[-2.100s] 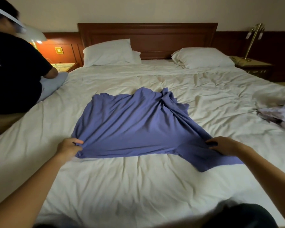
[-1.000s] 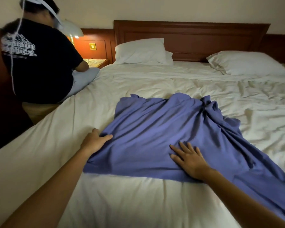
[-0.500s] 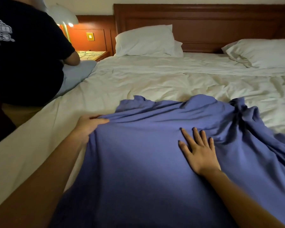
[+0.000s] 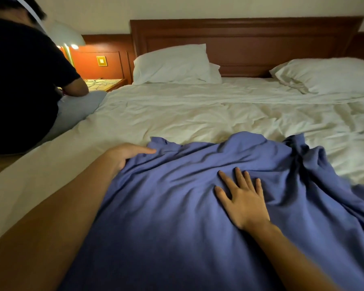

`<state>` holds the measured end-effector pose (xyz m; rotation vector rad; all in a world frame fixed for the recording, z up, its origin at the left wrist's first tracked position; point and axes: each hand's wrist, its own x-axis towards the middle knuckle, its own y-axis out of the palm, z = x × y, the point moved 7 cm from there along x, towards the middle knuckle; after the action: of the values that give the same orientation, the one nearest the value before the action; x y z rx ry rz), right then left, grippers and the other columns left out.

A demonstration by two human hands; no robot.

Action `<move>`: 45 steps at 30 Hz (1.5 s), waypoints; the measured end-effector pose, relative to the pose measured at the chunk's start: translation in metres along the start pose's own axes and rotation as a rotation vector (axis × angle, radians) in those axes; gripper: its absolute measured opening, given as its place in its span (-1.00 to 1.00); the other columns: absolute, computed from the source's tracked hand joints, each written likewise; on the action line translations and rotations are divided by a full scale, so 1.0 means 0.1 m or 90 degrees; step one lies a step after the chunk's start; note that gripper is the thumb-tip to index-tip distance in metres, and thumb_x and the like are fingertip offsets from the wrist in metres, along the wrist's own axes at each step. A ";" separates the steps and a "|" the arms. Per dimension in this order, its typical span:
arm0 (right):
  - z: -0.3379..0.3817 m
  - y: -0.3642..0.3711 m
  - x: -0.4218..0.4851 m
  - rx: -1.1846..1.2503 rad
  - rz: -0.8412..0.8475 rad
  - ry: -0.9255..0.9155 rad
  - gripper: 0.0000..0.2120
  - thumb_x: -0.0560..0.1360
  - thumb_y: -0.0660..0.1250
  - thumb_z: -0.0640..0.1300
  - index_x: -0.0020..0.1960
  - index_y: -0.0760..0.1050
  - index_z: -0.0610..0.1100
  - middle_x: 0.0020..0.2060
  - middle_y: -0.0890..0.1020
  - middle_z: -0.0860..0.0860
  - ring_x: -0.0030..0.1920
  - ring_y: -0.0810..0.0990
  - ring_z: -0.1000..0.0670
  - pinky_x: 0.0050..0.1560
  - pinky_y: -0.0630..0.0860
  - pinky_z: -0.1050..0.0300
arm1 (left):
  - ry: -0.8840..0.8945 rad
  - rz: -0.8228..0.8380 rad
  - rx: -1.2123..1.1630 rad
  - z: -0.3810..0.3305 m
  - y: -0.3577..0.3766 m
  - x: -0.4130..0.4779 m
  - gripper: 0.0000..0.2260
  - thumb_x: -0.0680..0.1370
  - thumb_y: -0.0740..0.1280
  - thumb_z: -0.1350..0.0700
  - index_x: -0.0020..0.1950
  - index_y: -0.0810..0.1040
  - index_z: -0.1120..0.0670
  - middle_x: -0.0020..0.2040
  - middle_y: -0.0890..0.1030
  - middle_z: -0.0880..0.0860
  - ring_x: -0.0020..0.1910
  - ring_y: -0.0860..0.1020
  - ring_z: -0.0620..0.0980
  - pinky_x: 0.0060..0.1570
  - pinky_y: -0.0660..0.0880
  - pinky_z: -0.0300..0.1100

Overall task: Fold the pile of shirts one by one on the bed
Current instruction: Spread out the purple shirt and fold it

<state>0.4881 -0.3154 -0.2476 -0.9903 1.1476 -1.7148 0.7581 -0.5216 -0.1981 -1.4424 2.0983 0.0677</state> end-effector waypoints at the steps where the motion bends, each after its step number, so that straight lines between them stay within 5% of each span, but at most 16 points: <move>1: 0.00 -0.03 0.07 0.009 -0.003 -0.009 -0.34 0.50 -0.18 0.40 0.57 0.00 0.28 0.62 -0.04 0.00 0.60 -0.15 -0.05 0.55 -0.26 -0.15 | 0.036 -0.023 -0.008 -0.09 0.02 0.08 -0.61 0.43 0.56 0.01 0.17 0.63 0.15 0.09 0.69 0.18 0.06 0.64 0.13 0.00 0.57 -0.04; 5: -0.05 -0.17 0.31 0.043 -0.059 -0.029 -0.37 0.52 -0.14 0.36 0.57 0.06 0.26 0.61 0.00 0.01 0.60 -0.15 -0.04 0.56 -0.23 -0.14 | 0.119 -0.038 -0.130 -0.31 0.17 0.39 -0.32 0.38 0.61 0.09 0.43 0.41 0.10 0.26 0.57 0.12 0.15 0.61 0.12 0.16 0.56 0.00; 8: -0.12 -0.11 0.37 0.025 -0.039 -0.018 -0.37 0.52 -0.17 0.37 0.57 0.03 0.28 0.61 -0.03 0.04 0.60 -0.18 -0.05 0.55 -0.28 -0.16 | 0.165 -0.047 0.054 -0.38 0.29 0.58 -0.35 0.35 0.63 0.12 0.36 0.43 0.03 0.19 0.50 0.04 0.12 0.56 0.06 0.11 0.52 -0.11; 10: -0.15 -0.07 0.38 0.008 -0.024 -0.011 -0.40 0.55 -0.14 0.36 0.57 0.04 0.29 0.61 -0.03 0.06 0.60 -0.16 -0.05 0.55 -0.28 -0.16 | 0.224 -0.123 0.182 -0.44 0.20 0.67 -0.73 0.39 0.60 0.17 -0.01 0.59 0.13 -0.06 0.53 0.09 -0.03 0.51 0.06 -0.07 0.45 -0.15; 12: -0.13 -0.08 0.39 0.007 -0.027 -0.017 -0.43 0.57 -0.07 0.34 0.56 0.07 0.29 0.61 0.02 0.06 0.60 -0.09 -0.04 0.56 -0.18 -0.14 | 0.279 -0.272 0.265 -0.56 -0.11 0.67 -0.70 0.43 0.57 0.14 -0.30 0.45 0.10 -0.28 0.43 0.09 -0.18 0.43 0.08 -0.25 0.32 -0.11; 15: -0.17 -0.23 0.41 0.043 -0.068 -0.028 -0.52 0.59 0.06 0.28 0.49 0.28 0.25 0.56 0.23 0.03 0.54 0.18 -0.03 0.46 0.10 -0.08 | 0.191 -0.404 0.459 -0.63 -0.34 0.56 -0.67 0.49 0.49 -0.05 0.13 0.59 0.12 0.12 0.55 0.19 0.14 0.51 0.24 0.16 0.45 0.00; 17: -0.40 -0.49 0.52 0.046 -0.162 -0.014 -0.62 0.60 0.18 0.17 0.38 0.45 0.15 0.46 0.37 -0.02 0.44 0.32 -0.11 0.34 0.22 -0.08 | 0.132 -0.455 0.637 -0.61 -0.22 0.47 -0.52 0.51 0.42 -0.16 0.36 0.45 0.01 0.39 0.34 0.21 0.37 0.31 0.29 0.40 0.26 0.16; 19: -0.75 -0.81 0.73 0.003 -0.244 0.019 -0.67 0.60 0.23 0.07 0.33 0.50 0.04 0.41 0.41 -0.10 0.39 0.33 -0.19 0.28 0.27 -0.12 | 0.273 -0.477 0.671 -0.69 0.19 0.31 -0.42 0.55 0.36 -0.18 0.51 0.32 -0.02 0.54 0.16 0.19 0.52 0.09 0.25 0.48 0.04 0.17; 23: -1.64 -1.19 1.26 -0.035 -0.161 0.199 -0.52 0.58 0.22 0.13 0.48 0.31 0.08 0.44 0.33 -0.16 0.43 0.28 -0.24 0.38 0.22 -0.16 | 0.520 -0.189 0.591 -0.63 1.58 0.05 -0.38 0.56 0.24 -0.30 0.57 0.25 -0.13 0.62 0.13 0.02 0.59 0.08 0.09 0.55 0.01 0.06; 25: -1.98 -1.16 1.43 0.072 -0.033 0.277 -0.42 0.53 0.28 0.23 0.48 0.28 0.06 0.34 0.43 -0.16 0.36 0.38 -0.22 0.36 0.28 -0.11 | 0.484 -0.083 0.599 -0.43 2.21 0.06 -0.34 0.52 0.06 -0.44 0.59 0.06 -0.28 0.64 -0.02 -0.09 0.62 -0.06 0.04 0.55 -0.14 0.10; 28: -2.08 -1.02 1.51 0.275 0.121 0.250 -0.52 0.51 0.39 0.15 0.24 0.50 -0.18 0.13 0.57 -0.13 0.17 0.53 -0.10 0.32 0.42 -0.05 | 0.428 -0.112 0.634 -0.27 2.55 0.18 -0.27 0.36 -0.23 -0.57 0.52 -0.23 -0.44 0.62 -0.22 -0.20 0.61 -0.23 0.06 0.51 -0.26 0.21; 33: -2.00 -1.13 1.55 0.604 -0.082 0.160 -0.80 0.44 0.42 -0.40 -0.24 0.49 -0.18 -0.07 0.67 -0.15 -0.02 0.60 -0.07 0.04 0.54 0.14 | 0.417 -0.140 0.588 -0.31 2.50 0.33 -0.23 0.28 -0.34 -0.61 0.49 -0.25 -0.48 0.61 -0.23 -0.24 0.60 -0.27 -0.02 0.52 -0.29 0.19; 36: -2.06 -1.45 1.51 0.928 -0.211 0.079 -0.74 0.48 0.33 -0.46 -0.13 0.47 -0.11 -0.09 0.70 -0.09 -0.04 0.67 -0.08 0.06 0.59 0.10 | 0.419 -0.158 0.582 -0.34 2.49 0.35 -0.23 0.31 -0.32 -0.59 0.51 -0.22 -0.45 0.61 -0.22 -0.23 0.60 -0.26 -0.05 0.52 -0.31 0.15; 40: -2.26 -1.73 1.34 1.107 -0.080 0.004 -0.70 0.55 0.37 -0.14 0.24 0.53 0.11 0.09 0.69 -0.02 0.12 0.67 -0.04 0.03 0.62 0.06 | 0.430 -0.187 0.589 -0.34 2.49 0.34 -0.26 0.35 -0.28 -0.55 0.53 -0.19 -0.43 0.61 -0.19 -0.24 0.60 -0.24 -0.07 0.53 -0.29 0.13; 42: -2.30 -1.76 1.28 0.953 0.024 0.031 -0.66 0.55 0.32 0.16 0.28 0.55 0.09 0.14 0.68 -0.03 0.18 0.65 -0.06 0.05 0.59 0.06 | 0.431 -0.193 0.588 -0.34 2.50 0.32 -0.26 0.35 -0.28 -0.55 0.53 -0.17 -0.43 0.62 -0.17 -0.24 0.60 -0.23 -0.08 0.53 -0.28 0.12; 45: -2.24 -1.65 1.38 0.369 0.082 0.134 -0.49 0.45 0.28 0.40 0.16 0.58 0.04 0.04 0.68 -0.08 0.04 0.67 -0.19 -0.06 0.53 0.05 | 0.447 -0.209 0.584 -0.34 2.50 0.31 -0.27 0.36 -0.28 -0.54 0.54 -0.14 -0.42 0.62 -0.12 -0.23 0.61 -0.20 -0.07 0.53 -0.26 0.12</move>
<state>0.2010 -0.3368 -0.1305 -0.3795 0.7423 -1.9179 0.5188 -0.4569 -0.2549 -1.2464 1.8650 -1.5023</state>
